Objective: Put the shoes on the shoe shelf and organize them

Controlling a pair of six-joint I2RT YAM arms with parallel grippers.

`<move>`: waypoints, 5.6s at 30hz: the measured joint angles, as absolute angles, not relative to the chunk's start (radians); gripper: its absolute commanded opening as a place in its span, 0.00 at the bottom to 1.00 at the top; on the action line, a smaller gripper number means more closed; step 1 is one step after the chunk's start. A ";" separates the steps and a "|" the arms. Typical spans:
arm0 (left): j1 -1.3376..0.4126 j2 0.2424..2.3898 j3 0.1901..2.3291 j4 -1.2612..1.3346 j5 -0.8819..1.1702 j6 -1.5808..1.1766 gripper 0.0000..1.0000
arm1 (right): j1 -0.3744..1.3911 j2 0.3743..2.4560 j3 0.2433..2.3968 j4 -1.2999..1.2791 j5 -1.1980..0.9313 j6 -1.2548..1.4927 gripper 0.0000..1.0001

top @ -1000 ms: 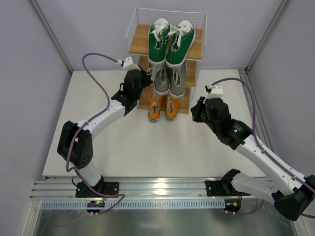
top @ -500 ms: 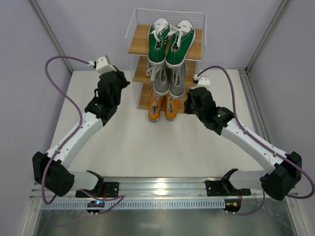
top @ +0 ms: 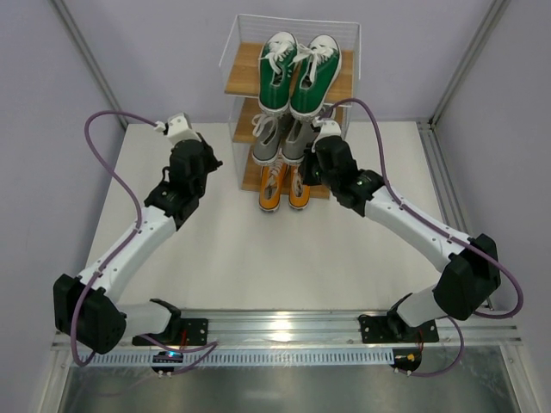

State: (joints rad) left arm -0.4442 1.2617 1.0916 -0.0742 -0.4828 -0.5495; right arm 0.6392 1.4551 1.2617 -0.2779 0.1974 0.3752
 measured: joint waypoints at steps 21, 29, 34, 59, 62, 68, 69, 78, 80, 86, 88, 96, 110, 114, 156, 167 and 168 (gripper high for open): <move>-0.440 1.418 1.184 -0.149 -0.049 -0.681 0.01 | 0.637 1.269 1.178 -0.321 0.293 0.369 0.04; -0.443 1.552 1.270 -0.195 0.030 -0.699 0.00 | 0.637 1.245 1.151 -0.339 0.308 0.369 0.04; -0.459 1.594 1.349 -0.200 0.044 -0.706 0.00 | 0.637 1.224 1.134 -0.355 0.313 0.369 0.04; -0.451 1.513 1.203 -0.243 -0.115 -0.703 0.00 | 0.637 1.122 1.026 -0.402 0.398 0.427 0.04; -0.437 1.485 1.138 -0.236 -0.104 -0.703 0.00 | 0.637 1.070 0.980 -0.409 0.405 0.452 0.04; -0.439 1.550 0.964 -0.112 0.106 -0.802 0.00 | 0.637 1.033 0.925 -0.421 0.396 0.494 0.04; -0.439 1.580 0.939 -0.080 0.146 -0.831 0.00 | 0.637 1.029 0.914 -0.422 0.392 0.502 0.04; -0.440 1.718 0.879 0.039 0.304 -0.974 0.00 | 0.637 1.030 0.856 -0.419 0.347 0.547 0.04; -0.442 1.737 0.879 0.065 0.314 -0.994 0.00 | 0.637 1.032 0.845 -0.417 0.344 0.553 0.04; -0.444 1.823 0.904 0.105 0.312 -1.022 0.00 | 0.637 1.050 0.817 -0.403 0.330 0.567 0.04; -0.445 1.855 0.937 0.100 0.308 -1.022 0.00 | 0.637 1.059 0.815 -0.397 0.328 0.570 0.04; -0.461 1.918 1.091 0.064 0.307 -1.037 0.00 | 0.637 1.095 0.809 -0.363 0.319 0.576 0.04; -0.447 1.801 0.991 0.043 0.283 -0.991 0.00 | 0.637 1.197 0.765 -0.297 0.312 0.597 0.04; -0.432 1.711 0.956 0.000 0.260 -0.955 0.00 | 0.637 1.254 0.763 -0.251 0.313 0.614 0.04; -0.359 1.181 0.804 -0.316 0.168 -0.804 0.00 | 0.639 1.851 1.008 0.103 0.261 0.651 0.04; -0.358 1.180 0.883 -0.427 0.157 -0.726 0.01 | 0.682 1.511 0.841 0.084 0.247 0.627 0.04; -0.358 1.176 0.903 -0.440 0.155 -0.714 0.01 | 0.701 1.457 0.834 0.072 0.241 0.622 0.04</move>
State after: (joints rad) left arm -0.3584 1.1763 0.9028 -0.4400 0.1555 -0.7143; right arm 0.7010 1.4574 0.8337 0.0719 0.2413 0.6216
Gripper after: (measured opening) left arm 0.003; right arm 0.042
